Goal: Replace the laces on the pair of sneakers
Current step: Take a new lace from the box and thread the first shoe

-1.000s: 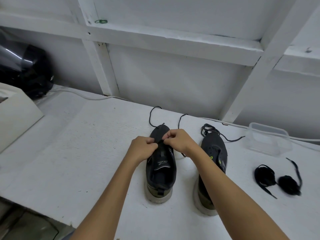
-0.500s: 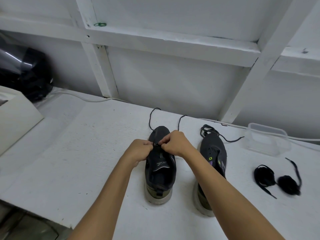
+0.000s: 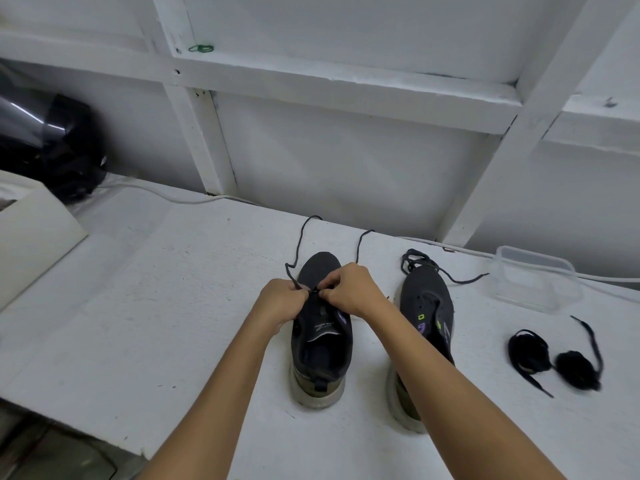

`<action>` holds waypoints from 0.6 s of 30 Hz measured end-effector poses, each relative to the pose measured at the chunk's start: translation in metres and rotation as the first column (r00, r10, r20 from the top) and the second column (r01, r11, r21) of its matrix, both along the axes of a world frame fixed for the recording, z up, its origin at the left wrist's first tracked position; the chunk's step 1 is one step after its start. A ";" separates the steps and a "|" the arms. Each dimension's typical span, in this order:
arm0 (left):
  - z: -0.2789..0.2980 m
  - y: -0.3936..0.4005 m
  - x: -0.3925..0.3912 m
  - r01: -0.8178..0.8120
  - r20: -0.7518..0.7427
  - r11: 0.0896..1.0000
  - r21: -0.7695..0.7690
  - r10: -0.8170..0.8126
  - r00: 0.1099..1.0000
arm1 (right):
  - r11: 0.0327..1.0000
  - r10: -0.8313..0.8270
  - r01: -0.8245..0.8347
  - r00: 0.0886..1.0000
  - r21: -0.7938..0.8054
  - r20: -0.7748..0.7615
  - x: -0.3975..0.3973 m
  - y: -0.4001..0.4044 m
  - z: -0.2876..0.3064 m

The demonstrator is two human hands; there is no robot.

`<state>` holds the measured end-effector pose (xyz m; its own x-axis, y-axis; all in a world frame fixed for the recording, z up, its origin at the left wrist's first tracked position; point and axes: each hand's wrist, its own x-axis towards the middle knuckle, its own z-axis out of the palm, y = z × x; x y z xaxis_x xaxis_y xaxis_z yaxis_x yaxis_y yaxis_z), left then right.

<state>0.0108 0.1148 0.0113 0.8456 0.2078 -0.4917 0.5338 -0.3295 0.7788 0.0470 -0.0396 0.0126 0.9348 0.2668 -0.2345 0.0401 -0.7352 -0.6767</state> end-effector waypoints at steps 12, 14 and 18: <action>0.010 0.006 -0.001 0.055 -0.074 0.994 -0.099 -0.063 0.995 | 0.955 0.131 -0.084 0.979 -0.285 0.153 -0.006 0.017 0.001; 0.007 0.006 -0.002 0.024 -0.064 0.995 -0.102 -0.030 0.997 | 0.928 0.216 -0.148 0.961 -0.343 0.170 -0.006 0.018 0.002; 0.003 0.003 -0.003 -0.017 -0.035 0.998 -0.054 0.015 0.999 | 0.931 0.232 -0.184 0.965 -0.314 0.121 0.002 0.008 0.016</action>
